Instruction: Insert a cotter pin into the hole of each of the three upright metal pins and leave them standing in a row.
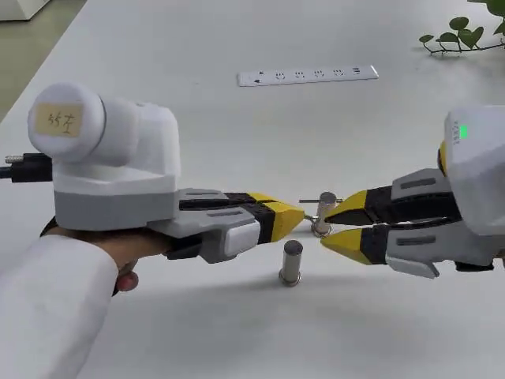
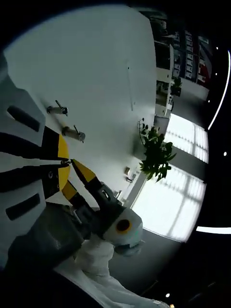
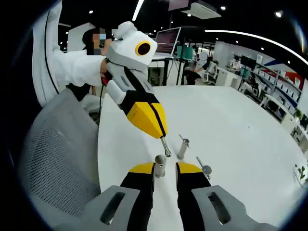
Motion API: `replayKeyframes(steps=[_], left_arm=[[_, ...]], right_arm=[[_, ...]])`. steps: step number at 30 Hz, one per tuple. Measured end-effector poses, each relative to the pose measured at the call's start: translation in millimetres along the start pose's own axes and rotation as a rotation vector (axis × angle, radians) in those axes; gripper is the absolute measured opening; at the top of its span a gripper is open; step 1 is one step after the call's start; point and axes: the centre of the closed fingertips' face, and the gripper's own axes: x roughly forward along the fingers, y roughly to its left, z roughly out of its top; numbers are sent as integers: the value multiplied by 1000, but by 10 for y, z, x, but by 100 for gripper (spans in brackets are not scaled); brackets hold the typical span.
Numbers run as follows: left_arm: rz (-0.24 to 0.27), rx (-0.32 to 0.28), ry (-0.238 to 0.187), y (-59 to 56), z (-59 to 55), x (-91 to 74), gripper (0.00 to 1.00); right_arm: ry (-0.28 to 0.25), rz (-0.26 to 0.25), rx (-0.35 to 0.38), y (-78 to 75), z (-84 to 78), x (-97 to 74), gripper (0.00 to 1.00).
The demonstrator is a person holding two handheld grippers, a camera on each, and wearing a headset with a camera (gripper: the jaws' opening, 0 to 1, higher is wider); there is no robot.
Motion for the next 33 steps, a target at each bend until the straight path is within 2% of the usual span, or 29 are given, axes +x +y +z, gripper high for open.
replayKeyframes(steps=[1, 3, 5, 7, 11, 12, 13, 14, 15, 16, 18, 21, 22, 23, 26, 28, 33], left_arm=[[-9, 15, 5, -22, -9, -3, 0], [-28, 54, 17, -69, -28, -10, 0], [-45, 82, 23, -108, -36, -16, 0], [-63, 119, 32, -163, -48, -22, 0], [-94, 166, 71, -228, -110, -29, 0], [-107, 155, 48, -257, -79, -26, 0], [-120, 139, 44, -283, -74, -29, 0], [-109, 158, 53, -278, -79, -35, 0], [-91, 194, 58, -247, -75, -39, 0], [-99, 232, 72, -271, -82, -48, 0], [-117, 217, 76, -325, -76, -56, 0], [-127, 251, 98, -349, -98, -68, 0], [-127, 255, 105, -348, -107, -73, 0], [-138, 253, 105, -367, -105, -80, 0], [-143, 282, 125, -368, -131, -102, 0], [-146, 291, 139, -364, -157, -109, 0], [-141, 268, 179, -321, -250, -85, 0]], right_arm=[[-12, 28, 40, 30, -8, -4, 17], [-35, 53, 56, 57, 3, -4, 15], [-57, 90, 143, 109, 10, 2, 14], [-81, 119, 171, 145, 34, 10, 16], [-88, 131, 181, 178, 42, 25, 14], [-82, 140, 184, 197, 30, 33, 13], [-76, 157, 192, 227, 19, 34, 11], [-82, 167, 211, 244, 24, 40, 9], [-90, 172, 214, 253, 34, 39, 7], [-100, 183, 218, 274, 48, 37, 7], [-104, 196, 221, 298, 61, 35, 7], [-112, 214, 216, 333, 88, 31, 4], [-115, 223, 212, 349, 97, 28, 0], [-108, 225, 201, 354, 87, 28, 0], [-99, 236, 204, 379, 83, 23, 0], [-87, 241, 172, 398, 76, 22, 0], [-69, 242, 141, 386, 46, 8, 0]])
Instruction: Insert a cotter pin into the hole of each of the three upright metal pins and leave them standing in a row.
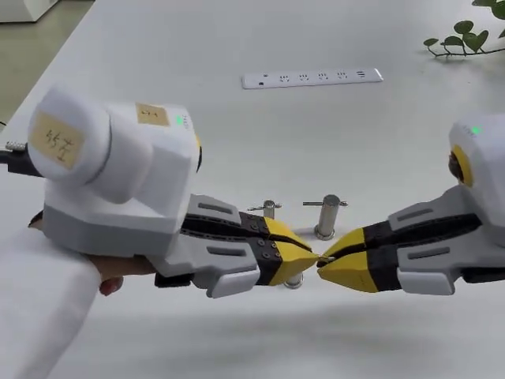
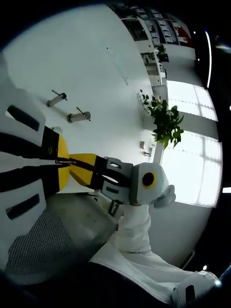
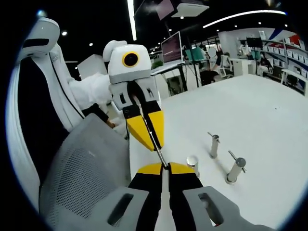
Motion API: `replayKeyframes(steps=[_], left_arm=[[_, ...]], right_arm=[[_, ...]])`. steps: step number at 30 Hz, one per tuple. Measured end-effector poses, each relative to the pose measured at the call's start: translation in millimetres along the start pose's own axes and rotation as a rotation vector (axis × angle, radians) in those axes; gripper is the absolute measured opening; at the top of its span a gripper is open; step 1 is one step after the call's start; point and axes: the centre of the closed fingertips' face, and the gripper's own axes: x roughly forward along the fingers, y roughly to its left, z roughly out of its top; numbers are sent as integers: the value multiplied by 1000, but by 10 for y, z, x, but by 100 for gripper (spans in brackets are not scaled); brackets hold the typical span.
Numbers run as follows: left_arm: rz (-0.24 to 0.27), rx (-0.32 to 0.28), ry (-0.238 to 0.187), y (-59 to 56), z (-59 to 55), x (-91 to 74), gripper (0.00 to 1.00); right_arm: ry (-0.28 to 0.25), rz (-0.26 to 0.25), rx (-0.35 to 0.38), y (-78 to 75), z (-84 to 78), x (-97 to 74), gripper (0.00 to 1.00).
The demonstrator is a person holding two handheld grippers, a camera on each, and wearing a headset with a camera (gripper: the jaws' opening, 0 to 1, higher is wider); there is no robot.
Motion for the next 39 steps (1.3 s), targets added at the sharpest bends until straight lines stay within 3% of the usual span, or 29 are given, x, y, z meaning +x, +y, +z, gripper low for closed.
replayKeyframes(steps=[3, 12, 20, 23, 25, 28, 34, 39], left_arm=[[1, 29, 34, -6, -57, 40, 0], [-21, 79, 76, -49, -102, 124, 0], [-5, 166, 94, -12, -156, 125, 0], [15, 196, 94, 28, -162, 127, 5], [41, 207, 88, 89, -163, 123, 17], [127, 234, 108, 288, -210, 116, 34], [138, 233, 147, 414, -309, 192, 31], [130, 255, 179, 472, -353, 277, 26]], right_arm=[[13, 4, -10, -17, -7, -42, 0], [82, 16, -73, 7, -95, -76, 0], [82, 12, -73, -14, -105, -61, 0], [92, -5, -83, -52, -130, -62, 0], [100, -33, -85, -118, -150, -77, 0], [135, -84, -102, -235, -217, -107, 0], [195, -129, -112, -361, -379, -92, 0], [208, -154, -101, -438, -432, -102, 0]])
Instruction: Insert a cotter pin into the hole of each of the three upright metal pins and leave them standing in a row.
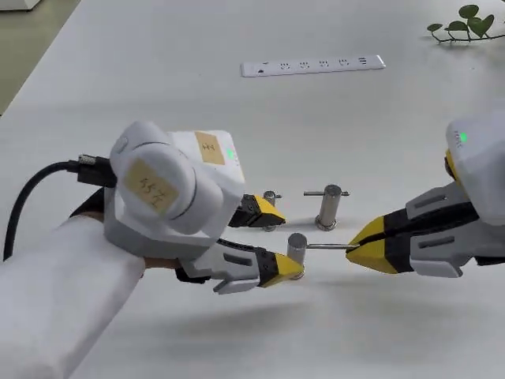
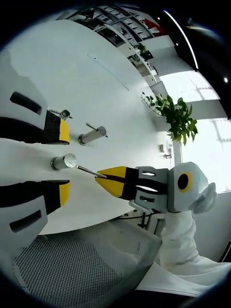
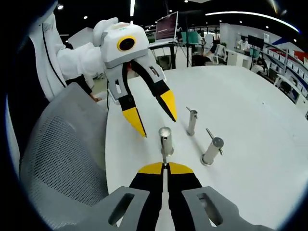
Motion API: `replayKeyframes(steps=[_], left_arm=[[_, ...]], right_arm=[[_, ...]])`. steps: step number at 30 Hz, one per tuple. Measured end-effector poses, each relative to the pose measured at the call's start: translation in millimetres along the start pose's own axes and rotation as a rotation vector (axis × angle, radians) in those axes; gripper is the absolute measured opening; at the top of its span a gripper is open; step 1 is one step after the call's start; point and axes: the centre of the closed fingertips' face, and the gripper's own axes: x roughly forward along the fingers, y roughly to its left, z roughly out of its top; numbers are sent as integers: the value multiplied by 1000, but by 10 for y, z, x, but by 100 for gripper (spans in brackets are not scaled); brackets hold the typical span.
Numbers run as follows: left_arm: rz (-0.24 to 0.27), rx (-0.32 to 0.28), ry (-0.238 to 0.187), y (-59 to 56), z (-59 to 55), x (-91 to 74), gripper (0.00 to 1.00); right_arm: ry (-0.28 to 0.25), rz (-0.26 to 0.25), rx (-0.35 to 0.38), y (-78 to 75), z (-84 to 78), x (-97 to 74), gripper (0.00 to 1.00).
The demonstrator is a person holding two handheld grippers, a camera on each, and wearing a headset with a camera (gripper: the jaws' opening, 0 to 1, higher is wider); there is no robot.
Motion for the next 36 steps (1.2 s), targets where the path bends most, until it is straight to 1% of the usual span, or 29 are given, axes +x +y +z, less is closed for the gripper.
replayKeyframes(steps=[6, 10, 17, 23, 26, 29, 31, 35, 36], left_arm=[[-23, -10, 11, 17, -18, 62, 13], [-22, -5, 13, 39, -29, 67, 10], [-26, -6, 17, 34, -46, 65, 10], [-28, -29, 25, 28, -60, 81, 10], [-27, -26, 31, 27, -61, 89, 10], [-27, -24, 33, 24, -57, 91, 10], [-26, -20, 34, 22, -55, 91, 10], [-24, -10, 35, 18, -49, 92, 10], [-25, -7, 37, 16, -48, 92, 10]], right_arm=[[8, -10, 11, -43, -31, 11, 0], [3, -1, 11, -37, -17, 35, 0], [7, 1, 6, -35, -11, 126, 0], [15, 0, -14, -27, 23, 218, 0], [22, -4, -41, -47, 54, 259, 0], [32, 13, -73, -26, 84, 296, 0], [43, 18, -109, -19, 101, 317, 0], [59, 32, -137, -10, 121, 345, 0], [61, 36, -134, -13, 125, 350, 0]])
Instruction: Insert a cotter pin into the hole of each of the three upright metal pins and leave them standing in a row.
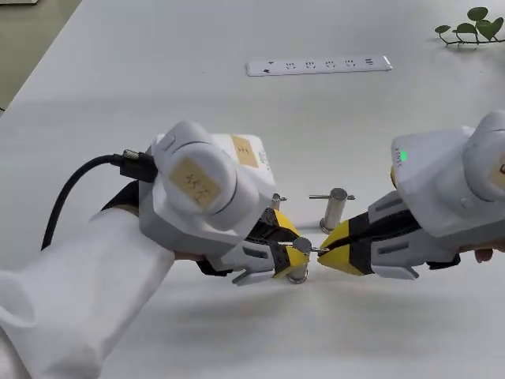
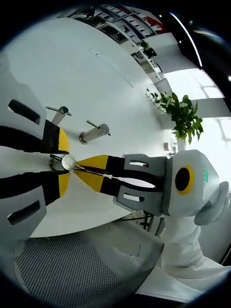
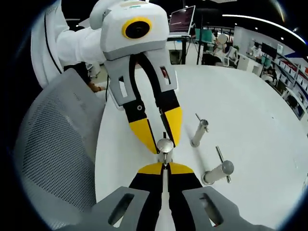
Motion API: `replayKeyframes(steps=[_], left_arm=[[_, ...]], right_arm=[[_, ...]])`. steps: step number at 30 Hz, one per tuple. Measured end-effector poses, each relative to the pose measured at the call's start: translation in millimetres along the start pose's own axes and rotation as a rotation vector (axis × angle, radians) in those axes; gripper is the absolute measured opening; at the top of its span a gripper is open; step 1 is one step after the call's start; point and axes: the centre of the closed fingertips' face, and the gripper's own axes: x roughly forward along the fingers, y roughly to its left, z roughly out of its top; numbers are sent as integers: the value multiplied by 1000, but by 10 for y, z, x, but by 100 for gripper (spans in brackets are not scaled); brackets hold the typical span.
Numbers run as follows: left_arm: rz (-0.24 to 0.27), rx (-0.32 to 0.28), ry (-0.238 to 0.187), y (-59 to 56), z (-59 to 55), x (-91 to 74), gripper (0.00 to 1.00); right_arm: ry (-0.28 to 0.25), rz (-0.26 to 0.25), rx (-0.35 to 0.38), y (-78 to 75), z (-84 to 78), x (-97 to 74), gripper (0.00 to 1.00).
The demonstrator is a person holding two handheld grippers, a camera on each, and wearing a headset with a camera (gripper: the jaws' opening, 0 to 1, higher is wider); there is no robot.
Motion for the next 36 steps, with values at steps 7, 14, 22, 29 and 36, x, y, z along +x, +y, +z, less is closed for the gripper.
replayKeyframes(steps=[7, 14, 22, 29, 36], left_arm=[[-2, 4, 6, -16, 13, 9, 10], [3, 2, 10, -21, 17, 4, 10], [22, -15, -40, 8, 70, -44, 26], [22, -100, -131, -69, 59, -205, 55], [37, -165, -137, -167, -109, -304, 81]], right_arm=[[19, 33, -58, 20, 3, 11, 0], [20, 43, -70, 20, 24, 26, 0], [4, 41, -11, 40, 9, 9, 13], [-47, 1, 73, 6, -19, 13, 18], [-102, -5, 139, 50, 90, 52, 19]])
